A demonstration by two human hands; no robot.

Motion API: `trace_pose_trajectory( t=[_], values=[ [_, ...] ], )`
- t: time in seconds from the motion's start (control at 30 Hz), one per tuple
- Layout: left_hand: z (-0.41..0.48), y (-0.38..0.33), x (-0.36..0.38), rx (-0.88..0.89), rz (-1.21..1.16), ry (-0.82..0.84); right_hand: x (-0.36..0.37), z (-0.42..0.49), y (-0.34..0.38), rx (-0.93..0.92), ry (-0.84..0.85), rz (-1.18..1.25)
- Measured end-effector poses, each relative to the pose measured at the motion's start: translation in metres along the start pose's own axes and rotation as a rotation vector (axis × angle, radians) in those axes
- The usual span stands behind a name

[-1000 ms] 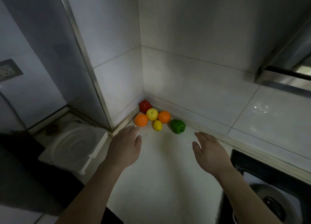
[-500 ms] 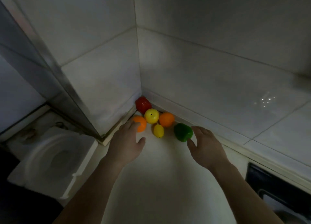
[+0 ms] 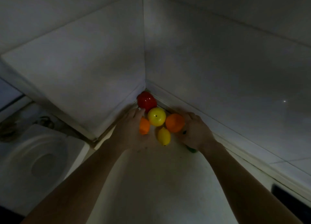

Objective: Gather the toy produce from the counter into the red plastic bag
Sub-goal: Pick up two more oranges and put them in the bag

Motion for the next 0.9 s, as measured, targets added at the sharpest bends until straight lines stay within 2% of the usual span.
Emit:
trace_pose_trajectory(
  t=[0.1,0.33,0.6,0.9],
  values=[
    [0.009,0.008,0.012,0.013,0.034,0.051,0.011,0.016,-0.005,-0.016,0.025,-0.014],
    [0.008,0.014,0.028,-0.026,-0.028,0.049,0.026,0.031,-0.016,-0.028,0.053,-0.073],
    [0.007,0.013,0.025,-0.055,-0.035,0.047,0.032,0.03,-0.016,-0.03,-0.007,-0.001],
    [-0.017,-0.009,-0.003,-0.08,-0.146,-0.116,0.004,0.001,-0.004,-0.035,-0.072,0.061]
  ],
)
Point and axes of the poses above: each hand's wrist, its own z-axis towards the middle knuckle, its own x-axis out of the palm, y = z × x, the point moved 1 cm from there along z, towards the middle knuckle, and after that the axes turned 3 degrees about z, right-handed, at the moved point
